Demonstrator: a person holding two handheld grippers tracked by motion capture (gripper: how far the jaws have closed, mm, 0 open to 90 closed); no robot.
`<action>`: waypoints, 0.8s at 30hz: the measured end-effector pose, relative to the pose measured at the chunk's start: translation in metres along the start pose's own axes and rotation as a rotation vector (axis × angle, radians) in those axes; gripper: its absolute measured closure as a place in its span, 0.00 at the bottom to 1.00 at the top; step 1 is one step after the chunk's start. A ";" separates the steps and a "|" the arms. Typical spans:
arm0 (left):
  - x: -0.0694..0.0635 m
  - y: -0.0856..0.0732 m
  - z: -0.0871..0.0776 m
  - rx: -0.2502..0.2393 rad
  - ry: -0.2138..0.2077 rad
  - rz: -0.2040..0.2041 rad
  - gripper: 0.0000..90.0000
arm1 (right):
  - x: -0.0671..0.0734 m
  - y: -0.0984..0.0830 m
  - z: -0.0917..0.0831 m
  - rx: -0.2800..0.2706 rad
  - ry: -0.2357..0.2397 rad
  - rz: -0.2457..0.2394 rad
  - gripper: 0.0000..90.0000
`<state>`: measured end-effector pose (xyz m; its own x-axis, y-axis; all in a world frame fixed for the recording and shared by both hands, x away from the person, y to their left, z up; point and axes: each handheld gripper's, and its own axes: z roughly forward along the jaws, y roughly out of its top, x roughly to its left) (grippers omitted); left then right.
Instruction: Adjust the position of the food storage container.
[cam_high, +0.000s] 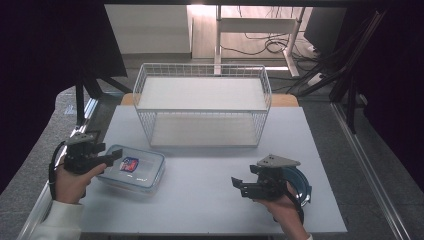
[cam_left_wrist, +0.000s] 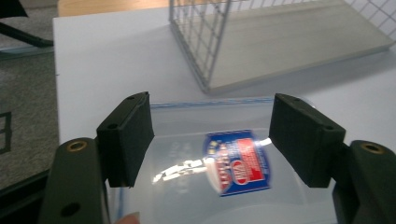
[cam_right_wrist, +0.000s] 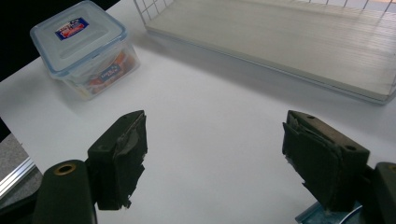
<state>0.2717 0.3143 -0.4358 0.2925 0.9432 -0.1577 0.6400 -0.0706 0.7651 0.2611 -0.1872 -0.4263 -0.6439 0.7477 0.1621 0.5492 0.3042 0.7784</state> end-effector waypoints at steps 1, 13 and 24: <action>0.004 0.000 0.001 0.008 0.016 -0.005 0.36 | 0.000 0.000 0.000 0.000 -0.001 0.000 0.24; 0.042 -0.002 0.016 0.096 0.099 -0.040 0.67 | 0.005 0.001 0.005 0.021 0.001 -0.025 0.24; 0.053 -0.006 0.030 0.167 0.126 -0.045 0.93 | 0.003 -0.001 0.008 0.032 -0.018 -0.033 0.24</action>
<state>0.3045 0.3547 -0.4677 0.1762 0.9790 -0.1024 0.7623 -0.0699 0.6434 0.2626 -0.1805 -0.4316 -0.6527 0.7472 0.1253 0.5447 0.3479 0.7631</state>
